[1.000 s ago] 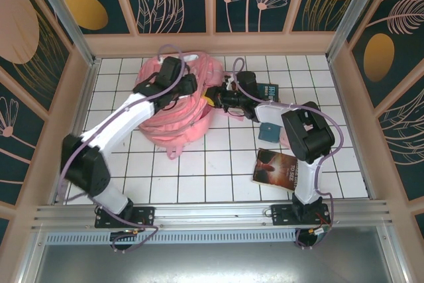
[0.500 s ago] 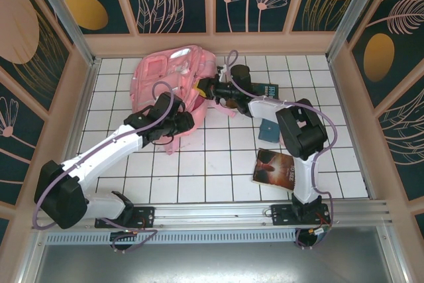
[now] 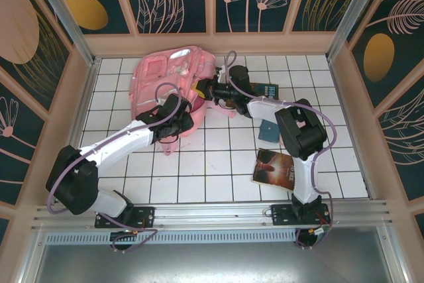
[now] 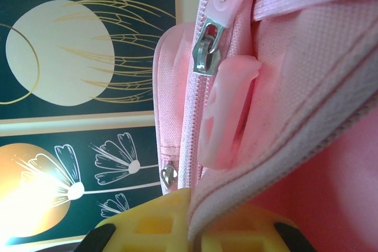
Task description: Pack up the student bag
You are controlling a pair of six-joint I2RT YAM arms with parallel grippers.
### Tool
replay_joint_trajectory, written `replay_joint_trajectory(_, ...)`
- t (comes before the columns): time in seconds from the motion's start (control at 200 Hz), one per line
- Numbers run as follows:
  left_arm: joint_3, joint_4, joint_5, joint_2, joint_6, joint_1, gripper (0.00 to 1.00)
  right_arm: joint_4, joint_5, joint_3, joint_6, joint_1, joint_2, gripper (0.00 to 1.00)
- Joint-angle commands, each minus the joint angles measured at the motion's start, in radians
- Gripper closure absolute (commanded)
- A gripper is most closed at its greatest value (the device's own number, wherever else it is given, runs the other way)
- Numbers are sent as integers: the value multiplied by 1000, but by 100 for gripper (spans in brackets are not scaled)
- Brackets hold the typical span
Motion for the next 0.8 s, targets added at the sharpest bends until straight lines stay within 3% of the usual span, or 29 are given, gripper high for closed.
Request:
replay_joint_trajectory(0.0, 33, 37, -58, 24, -18, -1, 71, 72, -14, 13, -14, 19, -42, 90)
replay_joint_trajectory(0.15, 47, 9, -90, 49, -20, -1, 76, 55, -12, 2, -40, 20, -53, 90)
replay_joint_trajectory(0.425, 65, -18, -123, 44, 28, -1, 100, -3, 27, -22, -102, 12, -74, 92)
replay_joint_trajectory(0.796, 54, -135, -163, -14, 110, -1, 100, -248, 214, 1, -246, -13, -109, 99)
